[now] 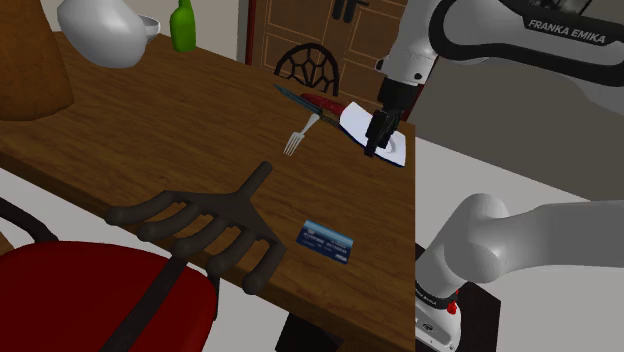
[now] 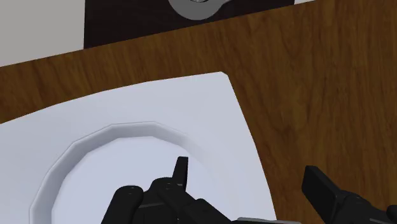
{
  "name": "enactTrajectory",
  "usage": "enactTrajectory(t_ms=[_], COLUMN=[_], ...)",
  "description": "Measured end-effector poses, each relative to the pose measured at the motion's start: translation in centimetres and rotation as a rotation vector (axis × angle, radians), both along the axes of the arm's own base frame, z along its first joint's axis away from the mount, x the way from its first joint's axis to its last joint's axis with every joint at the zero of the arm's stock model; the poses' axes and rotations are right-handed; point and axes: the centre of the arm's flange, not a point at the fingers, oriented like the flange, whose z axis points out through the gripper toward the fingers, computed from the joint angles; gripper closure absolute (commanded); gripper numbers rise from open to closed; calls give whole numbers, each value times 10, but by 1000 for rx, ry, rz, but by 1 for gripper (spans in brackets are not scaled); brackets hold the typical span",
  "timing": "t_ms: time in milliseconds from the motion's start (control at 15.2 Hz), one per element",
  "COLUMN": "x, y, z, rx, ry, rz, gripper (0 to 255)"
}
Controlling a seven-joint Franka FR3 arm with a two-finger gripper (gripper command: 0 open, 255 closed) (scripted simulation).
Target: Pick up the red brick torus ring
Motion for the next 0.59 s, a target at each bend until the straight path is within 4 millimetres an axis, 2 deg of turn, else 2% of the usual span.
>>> enactTrajectory(t_ms=[66,198,396,594], x=[0,14,42,80], y=[0,-8,-28,-47], z=[0,2,4,11], rx=[0,-3,-10,-19], ry=[0,2,8,15], rz=[0,0,0,1], gripper=[0,0,0,0])
